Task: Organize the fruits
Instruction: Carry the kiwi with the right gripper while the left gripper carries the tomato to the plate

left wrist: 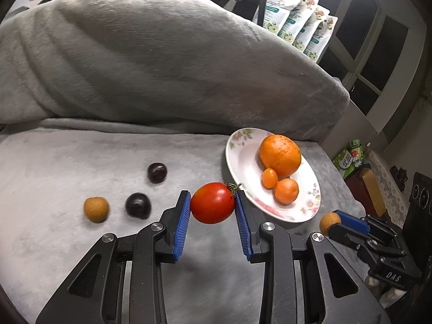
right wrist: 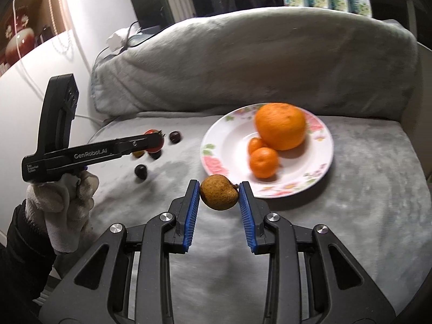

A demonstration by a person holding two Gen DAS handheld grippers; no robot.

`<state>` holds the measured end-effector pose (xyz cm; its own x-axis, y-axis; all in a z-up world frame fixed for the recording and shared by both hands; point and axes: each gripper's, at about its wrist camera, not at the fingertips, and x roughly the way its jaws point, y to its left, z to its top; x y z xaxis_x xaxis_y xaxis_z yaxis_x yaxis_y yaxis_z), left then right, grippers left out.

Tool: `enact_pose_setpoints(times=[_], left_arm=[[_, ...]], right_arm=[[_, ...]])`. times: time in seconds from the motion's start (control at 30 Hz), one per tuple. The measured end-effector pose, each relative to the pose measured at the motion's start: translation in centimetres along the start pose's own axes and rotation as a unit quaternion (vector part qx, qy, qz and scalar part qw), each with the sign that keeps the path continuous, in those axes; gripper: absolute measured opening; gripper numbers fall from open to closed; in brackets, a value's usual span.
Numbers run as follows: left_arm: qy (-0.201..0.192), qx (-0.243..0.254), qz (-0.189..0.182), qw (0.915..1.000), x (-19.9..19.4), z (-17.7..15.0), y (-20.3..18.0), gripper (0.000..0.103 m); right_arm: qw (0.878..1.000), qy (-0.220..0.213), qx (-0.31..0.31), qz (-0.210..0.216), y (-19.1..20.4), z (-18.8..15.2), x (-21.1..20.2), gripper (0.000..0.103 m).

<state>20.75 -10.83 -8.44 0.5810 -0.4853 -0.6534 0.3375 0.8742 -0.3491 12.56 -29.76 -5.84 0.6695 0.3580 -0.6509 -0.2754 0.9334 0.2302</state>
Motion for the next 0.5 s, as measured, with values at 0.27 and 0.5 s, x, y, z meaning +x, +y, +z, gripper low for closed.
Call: enact_pose_setpoints(times=[0.27,0.5], left_arm=[[0.008,0.010,-0.003,0.9999,1.2,0.4,-1.3,0.031],[0.013,0.020,-0.001,0.9997,2.3,1.0,-2.4,0.031]], right_arm=[[1.000,-0.006,0.015,-0.017,-2.5,0.3,-0.5,0.032],[0.999,-0.007,0.020,-0.027,-3.7,0.5,-0.4,0.032]])
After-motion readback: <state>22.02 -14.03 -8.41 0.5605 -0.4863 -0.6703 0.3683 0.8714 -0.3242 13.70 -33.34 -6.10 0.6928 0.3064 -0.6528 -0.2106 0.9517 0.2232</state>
